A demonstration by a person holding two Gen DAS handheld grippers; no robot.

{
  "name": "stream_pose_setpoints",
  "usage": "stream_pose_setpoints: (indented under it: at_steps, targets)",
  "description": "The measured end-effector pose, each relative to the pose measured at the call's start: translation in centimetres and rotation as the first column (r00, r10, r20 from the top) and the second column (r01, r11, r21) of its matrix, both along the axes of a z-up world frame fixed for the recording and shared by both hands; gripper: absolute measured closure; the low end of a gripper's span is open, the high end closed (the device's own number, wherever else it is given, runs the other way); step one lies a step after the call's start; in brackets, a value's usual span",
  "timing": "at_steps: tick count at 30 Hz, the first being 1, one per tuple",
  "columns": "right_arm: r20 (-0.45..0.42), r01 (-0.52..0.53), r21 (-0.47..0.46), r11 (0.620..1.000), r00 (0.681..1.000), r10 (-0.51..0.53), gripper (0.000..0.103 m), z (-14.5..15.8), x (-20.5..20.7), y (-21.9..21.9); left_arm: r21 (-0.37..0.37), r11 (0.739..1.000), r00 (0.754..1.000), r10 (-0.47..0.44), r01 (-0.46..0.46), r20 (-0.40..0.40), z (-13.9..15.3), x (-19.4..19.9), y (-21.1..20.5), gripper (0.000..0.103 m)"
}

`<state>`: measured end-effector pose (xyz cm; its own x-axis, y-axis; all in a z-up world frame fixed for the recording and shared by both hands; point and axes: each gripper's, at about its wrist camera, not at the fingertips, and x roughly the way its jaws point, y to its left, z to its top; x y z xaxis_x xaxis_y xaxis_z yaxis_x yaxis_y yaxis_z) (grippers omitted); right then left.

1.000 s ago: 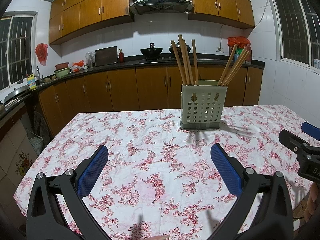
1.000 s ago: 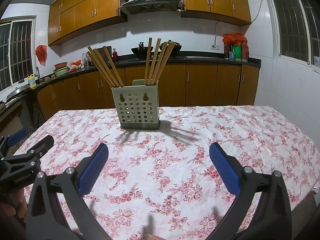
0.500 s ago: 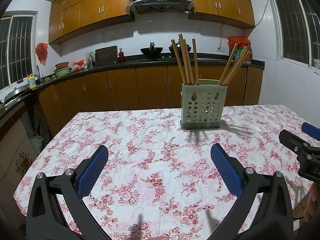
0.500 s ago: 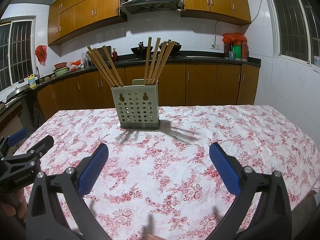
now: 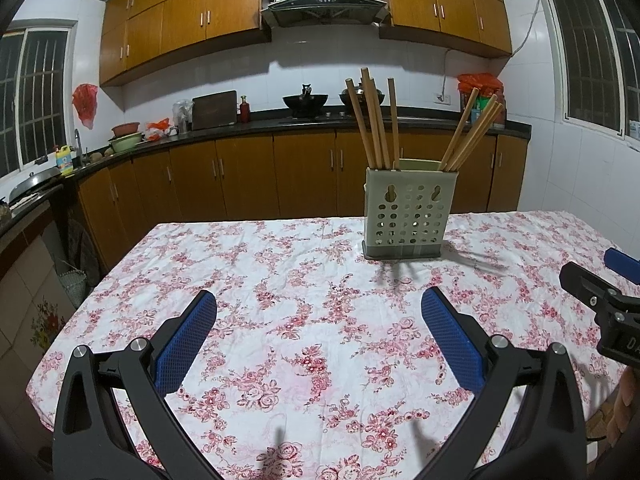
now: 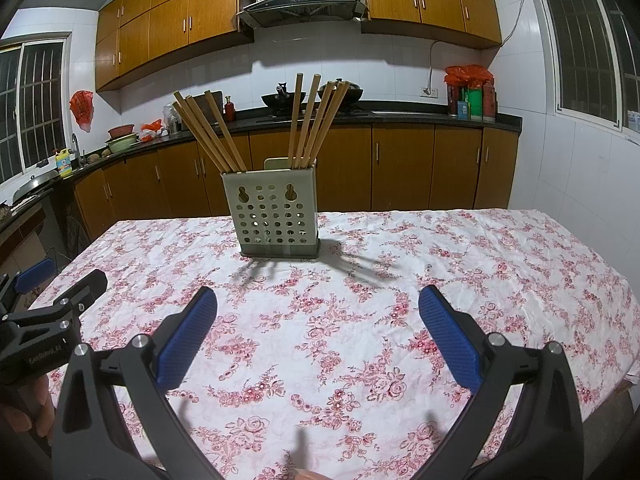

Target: Organize utensils

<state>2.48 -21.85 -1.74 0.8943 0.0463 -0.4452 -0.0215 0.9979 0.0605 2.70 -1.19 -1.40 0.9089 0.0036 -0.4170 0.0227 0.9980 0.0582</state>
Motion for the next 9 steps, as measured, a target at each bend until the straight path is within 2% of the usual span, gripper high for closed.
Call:
stream_pose_setpoints:
  at_steps: [9]
  targets:
    - [-0.001,0.000,0.001,1.000,1.000,0.000,0.004,0.01,0.01,-0.05,-0.010,1.000,1.000,0.005,-0.005,-0.008,-0.01,0.11,0.12,0.002]
